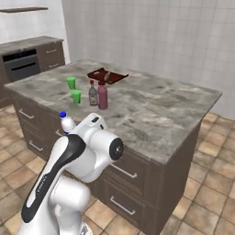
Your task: Place the drinks on the dining counter in a tight cluster.
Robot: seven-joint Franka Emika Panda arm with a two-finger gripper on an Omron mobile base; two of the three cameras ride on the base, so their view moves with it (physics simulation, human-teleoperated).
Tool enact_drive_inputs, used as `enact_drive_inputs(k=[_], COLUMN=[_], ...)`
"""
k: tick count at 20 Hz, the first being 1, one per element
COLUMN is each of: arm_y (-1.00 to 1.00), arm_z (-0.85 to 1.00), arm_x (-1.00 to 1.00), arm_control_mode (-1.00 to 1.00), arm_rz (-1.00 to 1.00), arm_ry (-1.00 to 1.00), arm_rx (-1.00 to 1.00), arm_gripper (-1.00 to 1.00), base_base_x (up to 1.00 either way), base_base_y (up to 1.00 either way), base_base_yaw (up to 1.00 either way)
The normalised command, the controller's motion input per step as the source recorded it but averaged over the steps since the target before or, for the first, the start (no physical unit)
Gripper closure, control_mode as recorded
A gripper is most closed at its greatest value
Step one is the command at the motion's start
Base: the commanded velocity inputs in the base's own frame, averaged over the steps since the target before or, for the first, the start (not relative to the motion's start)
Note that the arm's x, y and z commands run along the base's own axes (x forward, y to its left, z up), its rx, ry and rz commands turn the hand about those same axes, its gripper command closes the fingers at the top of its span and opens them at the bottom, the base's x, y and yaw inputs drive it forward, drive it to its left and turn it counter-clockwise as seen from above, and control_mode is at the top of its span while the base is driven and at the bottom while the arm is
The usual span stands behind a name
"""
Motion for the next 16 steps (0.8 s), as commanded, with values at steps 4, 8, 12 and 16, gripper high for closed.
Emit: enact_drive_inputs(k=[4, 8, 12, 16], arm_y=[0.00, 0.00, 0.00, 0.00], arm_z=[0.00, 0.00, 0.00, 0.00], arm_x=[0.00, 0.00, 0.00, 0.00], arm_control_mode=[1.00, 1.00, 1.00, 1.00], arm_rz=[0.00, 0.00, 0.00, 0.00], arm_ry=[0.00, 0.00, 0.00, 0.00], arm_rx=[0.00, 0.00, 0.00, 0.00], arm_gripper=[1.00, 1.00, 1.00, 1.00], base_base_x=[0.62, 0.81, 0.75, 0.62], base_base_y=[0.77, 0.58, 0.03, 0.16], base_base_yaw=[-0.37, -0.27, -0.58, -0.68])
